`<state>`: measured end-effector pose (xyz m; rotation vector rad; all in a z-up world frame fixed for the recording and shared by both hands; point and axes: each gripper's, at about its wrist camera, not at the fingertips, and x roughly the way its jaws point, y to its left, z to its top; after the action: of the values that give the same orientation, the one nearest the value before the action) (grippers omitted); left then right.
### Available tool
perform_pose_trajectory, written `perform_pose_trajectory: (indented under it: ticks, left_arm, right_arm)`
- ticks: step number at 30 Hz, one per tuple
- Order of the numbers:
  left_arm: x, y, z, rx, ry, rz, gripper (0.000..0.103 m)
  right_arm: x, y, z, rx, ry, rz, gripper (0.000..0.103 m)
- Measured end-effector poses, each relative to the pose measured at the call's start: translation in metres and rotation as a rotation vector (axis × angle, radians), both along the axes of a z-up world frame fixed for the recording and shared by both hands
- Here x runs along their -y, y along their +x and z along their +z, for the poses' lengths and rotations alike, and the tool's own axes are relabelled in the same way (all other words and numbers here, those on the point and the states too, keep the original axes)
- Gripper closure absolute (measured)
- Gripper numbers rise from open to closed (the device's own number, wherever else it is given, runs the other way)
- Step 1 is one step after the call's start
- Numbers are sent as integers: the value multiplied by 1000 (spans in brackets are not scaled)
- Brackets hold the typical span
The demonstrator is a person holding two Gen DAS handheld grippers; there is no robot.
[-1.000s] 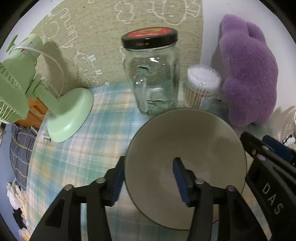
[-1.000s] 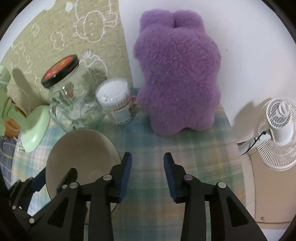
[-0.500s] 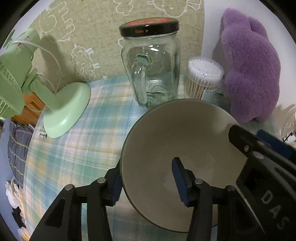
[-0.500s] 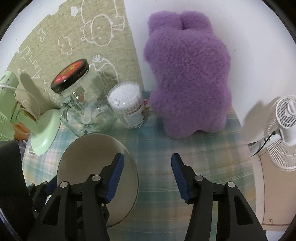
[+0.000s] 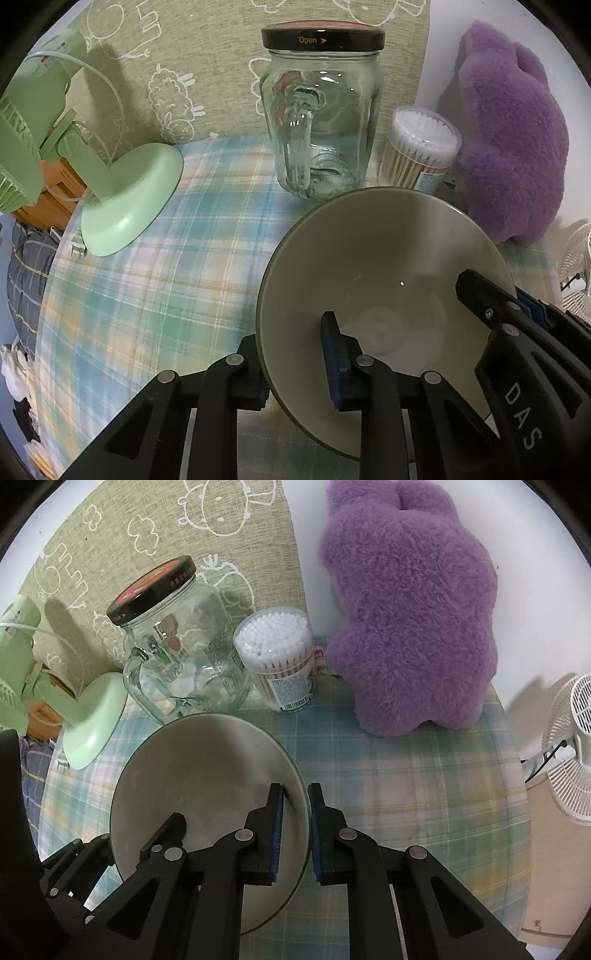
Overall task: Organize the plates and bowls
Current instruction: 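Lift the patterned bowl with both tools away from the jar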
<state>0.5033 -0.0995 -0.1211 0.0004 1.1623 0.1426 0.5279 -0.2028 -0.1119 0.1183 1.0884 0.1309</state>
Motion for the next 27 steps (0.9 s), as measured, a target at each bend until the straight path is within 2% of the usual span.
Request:
perform_pose_trajectory:
  ticks: [2, 13, 22, 27]
  left_arm:
    - [-2, -4, 4, -11, -34, 23, 81]
    - [2, -36, 45, 56, -17, 2, 81]
    - [-6, -79, 98, 118, -39, 1, 81]
    - [-13, -108, 126, 189, -32, -7, 81]
  right_arm:
    - [3, -4, 3, 0, -1, -3, 87]
    - [8, -37, 38, 40, -6, -10, 87]
    - [5, -83, 94, 107, -15, -18, 87]
    - [-3, -115, 128, 144, -19, -25, 87]
